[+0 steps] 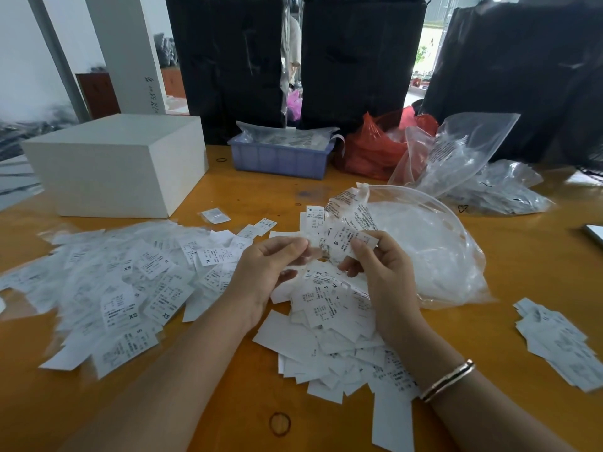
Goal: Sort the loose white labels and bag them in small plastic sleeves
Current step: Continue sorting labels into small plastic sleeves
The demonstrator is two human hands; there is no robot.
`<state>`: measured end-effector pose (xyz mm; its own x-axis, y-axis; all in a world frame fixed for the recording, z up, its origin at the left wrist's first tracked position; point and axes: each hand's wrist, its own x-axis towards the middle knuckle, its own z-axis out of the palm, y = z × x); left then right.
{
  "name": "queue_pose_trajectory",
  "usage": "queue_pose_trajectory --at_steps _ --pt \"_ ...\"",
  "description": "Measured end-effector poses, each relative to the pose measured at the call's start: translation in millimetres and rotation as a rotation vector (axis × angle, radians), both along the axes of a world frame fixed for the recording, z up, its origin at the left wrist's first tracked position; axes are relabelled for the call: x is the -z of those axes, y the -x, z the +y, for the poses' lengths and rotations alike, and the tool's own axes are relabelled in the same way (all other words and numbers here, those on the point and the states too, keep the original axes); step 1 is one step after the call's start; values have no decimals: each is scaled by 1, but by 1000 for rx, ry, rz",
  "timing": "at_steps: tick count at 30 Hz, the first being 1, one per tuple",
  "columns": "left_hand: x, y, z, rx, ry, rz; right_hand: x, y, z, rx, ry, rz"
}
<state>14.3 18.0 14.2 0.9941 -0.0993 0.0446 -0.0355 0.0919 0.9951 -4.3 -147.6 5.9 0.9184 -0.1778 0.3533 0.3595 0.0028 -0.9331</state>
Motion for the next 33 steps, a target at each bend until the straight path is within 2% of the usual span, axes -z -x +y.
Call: queue_pose_trajectory --at_steps 15,21,33 --pt "2 -3 0 -38 24 14 0 0 1 -140 -29 100" --pt "1 -2 -1 0 119 2 3 0 2 -164 23 133" --pt "2 -2 -1 -7 120 -7 2 0 -1 -155 -42 82"
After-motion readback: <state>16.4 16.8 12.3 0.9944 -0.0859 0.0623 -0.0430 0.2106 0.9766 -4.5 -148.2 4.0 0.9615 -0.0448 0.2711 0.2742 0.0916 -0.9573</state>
